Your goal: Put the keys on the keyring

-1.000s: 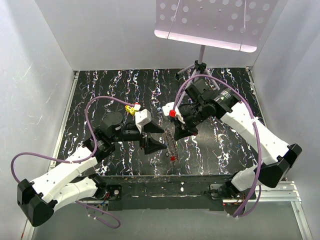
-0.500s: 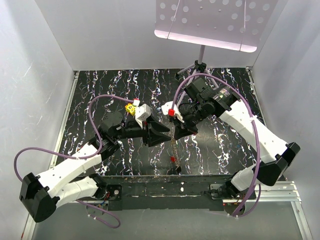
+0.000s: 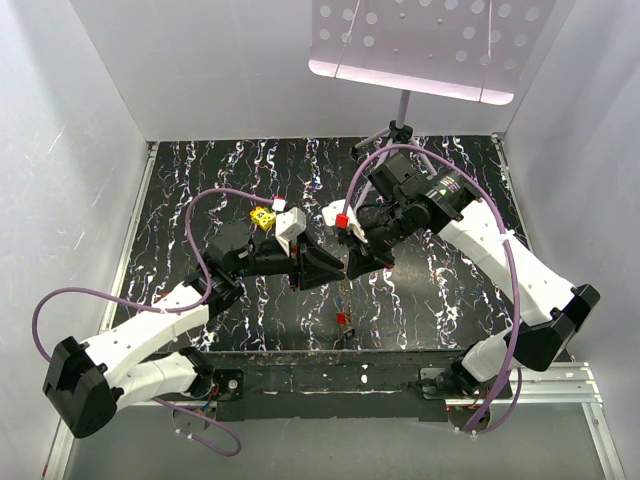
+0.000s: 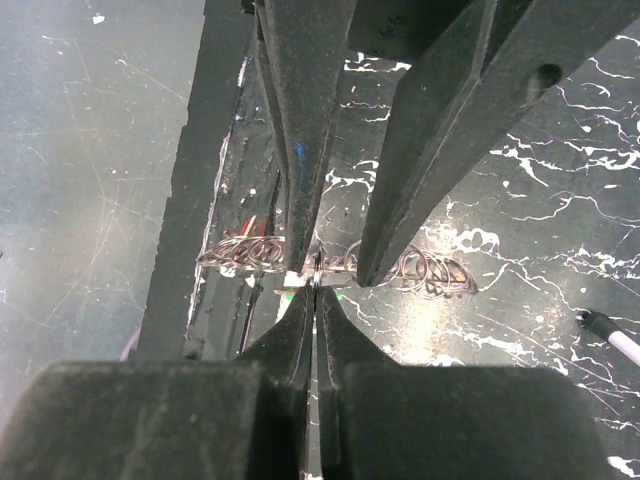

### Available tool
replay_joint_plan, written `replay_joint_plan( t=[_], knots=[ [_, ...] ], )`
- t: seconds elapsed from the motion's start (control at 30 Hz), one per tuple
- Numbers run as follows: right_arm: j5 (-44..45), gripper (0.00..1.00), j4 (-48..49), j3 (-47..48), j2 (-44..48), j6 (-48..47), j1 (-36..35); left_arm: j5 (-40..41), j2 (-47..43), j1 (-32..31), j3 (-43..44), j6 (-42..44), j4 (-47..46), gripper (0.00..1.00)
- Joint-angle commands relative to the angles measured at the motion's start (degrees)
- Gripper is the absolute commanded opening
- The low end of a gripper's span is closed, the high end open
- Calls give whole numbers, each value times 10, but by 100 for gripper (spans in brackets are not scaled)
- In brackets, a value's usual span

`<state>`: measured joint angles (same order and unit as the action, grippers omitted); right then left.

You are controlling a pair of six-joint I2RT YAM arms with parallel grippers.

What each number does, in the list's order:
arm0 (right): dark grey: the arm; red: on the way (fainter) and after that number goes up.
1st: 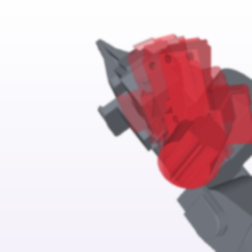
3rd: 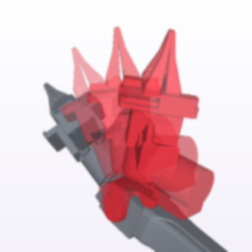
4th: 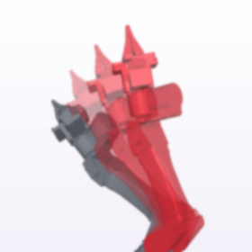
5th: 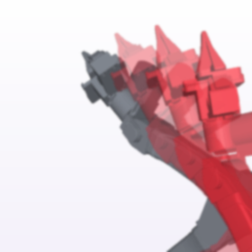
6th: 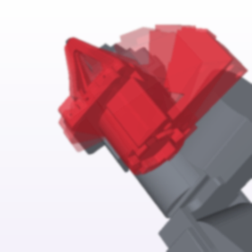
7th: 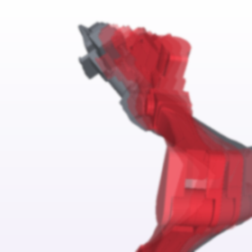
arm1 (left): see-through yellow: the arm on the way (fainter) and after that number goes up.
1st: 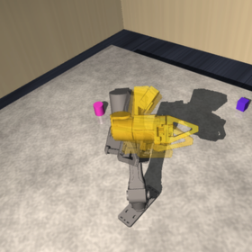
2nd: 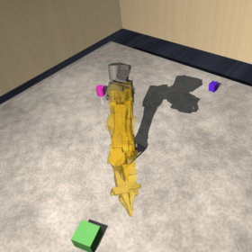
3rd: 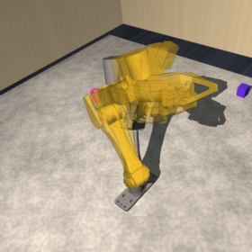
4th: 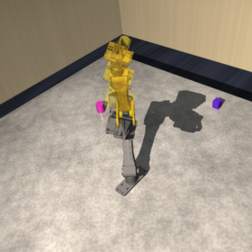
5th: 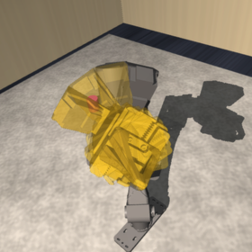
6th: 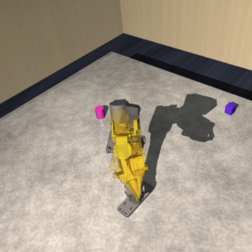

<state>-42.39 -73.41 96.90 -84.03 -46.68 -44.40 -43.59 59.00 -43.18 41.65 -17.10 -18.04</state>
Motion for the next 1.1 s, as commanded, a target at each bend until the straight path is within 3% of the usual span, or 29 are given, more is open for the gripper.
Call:
replay_joint_plan(
  t=[0.0,0.23,0.37,0.6,0.8,0.93,1.07],
  knots=[
    [-30,1,13,29,3,11,-3,-25,2,3,1,-1,-13,25],
    [-32,1,15,27,4,14,-4,-37,10,2,5,5,-7,18],
    [-38,1,17,29,3,18,-4,-47,10,2,4,11,-8,0],
    [-46,1,29,24,10,36,-3,-34,-14,2,-19,9,-51,0],
    [-97,53,70,7,33,115,19,38,-86,3,-99,-30,-215,0],
    [-198,68,102,-13,56,138,54,90,-96,4,-156,-100,-385,0],
    [-246,71,299,-117,113,255,65,114,-78,3,-173,-164,-499,0]
  ],
)
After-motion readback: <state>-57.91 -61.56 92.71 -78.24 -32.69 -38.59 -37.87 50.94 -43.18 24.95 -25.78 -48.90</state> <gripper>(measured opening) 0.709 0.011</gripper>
